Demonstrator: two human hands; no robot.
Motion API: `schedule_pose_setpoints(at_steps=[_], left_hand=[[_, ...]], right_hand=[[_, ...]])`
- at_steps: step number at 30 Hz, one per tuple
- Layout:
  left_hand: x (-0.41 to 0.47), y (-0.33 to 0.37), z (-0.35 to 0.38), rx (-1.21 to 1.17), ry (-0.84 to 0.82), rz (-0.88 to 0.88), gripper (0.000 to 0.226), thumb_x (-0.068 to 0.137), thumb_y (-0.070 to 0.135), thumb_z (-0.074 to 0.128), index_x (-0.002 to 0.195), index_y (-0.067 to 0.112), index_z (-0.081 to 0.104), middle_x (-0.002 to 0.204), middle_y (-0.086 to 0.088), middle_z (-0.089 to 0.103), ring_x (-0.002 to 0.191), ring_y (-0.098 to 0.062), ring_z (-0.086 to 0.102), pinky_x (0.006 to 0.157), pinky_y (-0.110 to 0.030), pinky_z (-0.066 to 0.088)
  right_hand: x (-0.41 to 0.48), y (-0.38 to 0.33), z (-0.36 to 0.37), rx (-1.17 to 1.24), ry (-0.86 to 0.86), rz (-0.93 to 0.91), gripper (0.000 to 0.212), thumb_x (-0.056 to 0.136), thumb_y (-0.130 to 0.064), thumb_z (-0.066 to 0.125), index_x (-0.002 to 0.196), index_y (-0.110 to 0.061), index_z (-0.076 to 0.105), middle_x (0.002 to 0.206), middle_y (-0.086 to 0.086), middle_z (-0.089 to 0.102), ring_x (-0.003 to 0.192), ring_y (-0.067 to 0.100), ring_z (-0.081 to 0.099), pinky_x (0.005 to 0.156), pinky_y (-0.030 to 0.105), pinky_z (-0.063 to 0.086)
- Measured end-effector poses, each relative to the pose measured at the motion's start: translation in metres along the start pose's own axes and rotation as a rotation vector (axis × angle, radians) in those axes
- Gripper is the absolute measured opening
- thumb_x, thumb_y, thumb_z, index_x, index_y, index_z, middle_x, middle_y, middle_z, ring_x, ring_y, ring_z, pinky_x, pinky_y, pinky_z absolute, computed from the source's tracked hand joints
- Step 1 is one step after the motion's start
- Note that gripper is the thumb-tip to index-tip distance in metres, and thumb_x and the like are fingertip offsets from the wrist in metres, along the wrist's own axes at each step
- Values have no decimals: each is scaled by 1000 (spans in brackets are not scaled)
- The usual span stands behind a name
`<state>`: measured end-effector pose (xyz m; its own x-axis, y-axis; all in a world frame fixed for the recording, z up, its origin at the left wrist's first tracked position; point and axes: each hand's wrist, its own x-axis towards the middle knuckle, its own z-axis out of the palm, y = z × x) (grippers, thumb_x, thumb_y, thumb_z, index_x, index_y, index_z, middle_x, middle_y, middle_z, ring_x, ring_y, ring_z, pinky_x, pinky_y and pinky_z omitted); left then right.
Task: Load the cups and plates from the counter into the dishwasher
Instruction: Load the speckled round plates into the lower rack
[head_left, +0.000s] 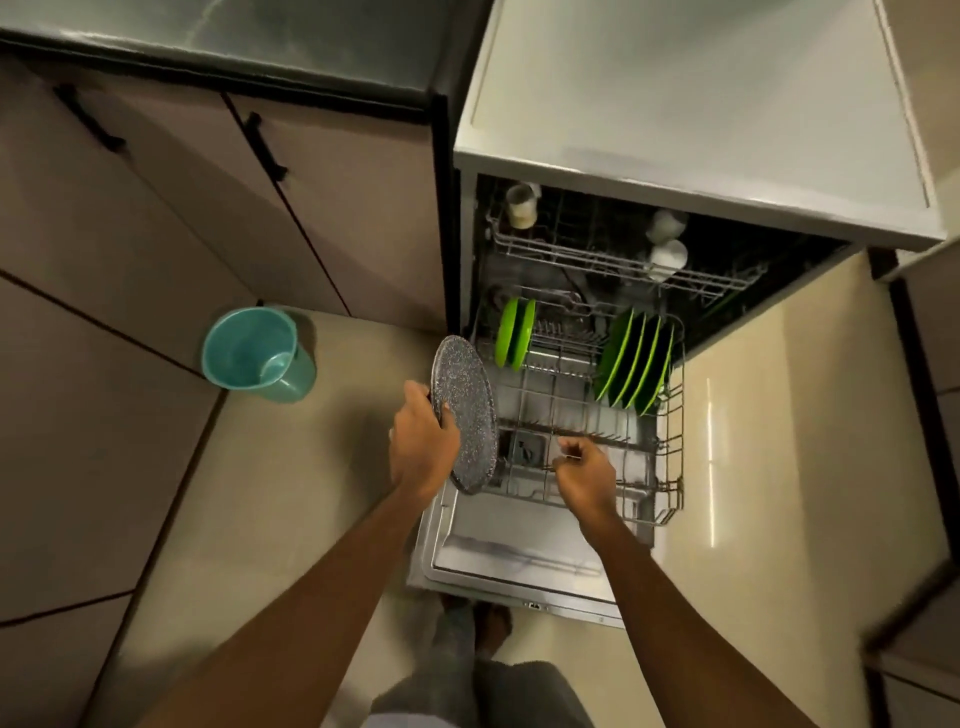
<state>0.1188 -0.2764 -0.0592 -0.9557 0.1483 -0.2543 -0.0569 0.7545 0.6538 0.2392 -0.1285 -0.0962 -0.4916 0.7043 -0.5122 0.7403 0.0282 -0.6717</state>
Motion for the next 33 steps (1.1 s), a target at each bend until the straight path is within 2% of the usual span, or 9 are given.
schedule_pose_setpoints(at_steps=[2,6,10,12,14,17,20,25,33], left_hand=[[13,-9,22,25,-25,27,15,94,18,53,95,16,38,81,2,56,72,-23,55,71,-33,38],[34,-29,69,51,-52,54,17,94,16,52,94,18,35,75,6,50,67,-19,47,67,-29,29],[50,-53,119,62,-80,67,18,93,15,52,94,18,34,76,5,49,68,-21,48,65,-29,30],[57,-63,142,59,-88,56,19,92,14,52,95,18,34,80,3,51,72,-27,53,66,-30,32],[64,-70,165,49,-90,38,19,91,13,52,97,18,34,82,1,53,76,-29,57,68,-30,35],[72,-81,195,51,-87,34,20,91,12,52,100,17,36,85,-1,56,75,-27,57,68,-31,40],[75,-89,218,53,-94,66,20,91,10,53,105,12,39,90,-9,61,79,-33,63,71,-41,52],[80,-92,241,100,-103,98,20,92,10,52,106,11,38,86,-2,53,77,-29,60,66,-36,46],[87,-89,258,177,-156,62,26,89,10,54,110,10,38,95,-17,63,83,-40,65,74,-52,55]], right_hand=[[14,11,8,47,22,16,24,91,1,55,109,-14,60,88,-2,58,64,2,50,41,5,37],[41,37,24,105,67,40,23,89,4,57,105,-11,62,87,-4,62,65,-6,54,48,2,40],[67,76,45,125,106,76,17,88,-6,62,99,-18,65,97,-3,66,88,10,61,80,14,48],[77,94,53,140,95,103,19,88,-3,60,101,-17,65,94,-3,66,86,10,60,72,1,40],[87,111,59,147,81,117,24,87,0,58,105,-14,65,95,-5,65,85,8,59,64,-5,37],[100,134,66,152,57,122,25,88,0,57,105,-17,65,98,-5,65,90,10,60,64,-4,38],[112,150,68,168,58,126,25,87,1,57,101,-18,64,98,-4,66,87,8,59,66,-7,35],[126,164,67,176,27,114,26,86,3,56,101,-16,65,92,-5,65,80,2,57,66,-6,34],[141,168,67,200,1,113,25,88,6,54,105,-9,65,104,11,68,95,22,62,67,-4,37]])
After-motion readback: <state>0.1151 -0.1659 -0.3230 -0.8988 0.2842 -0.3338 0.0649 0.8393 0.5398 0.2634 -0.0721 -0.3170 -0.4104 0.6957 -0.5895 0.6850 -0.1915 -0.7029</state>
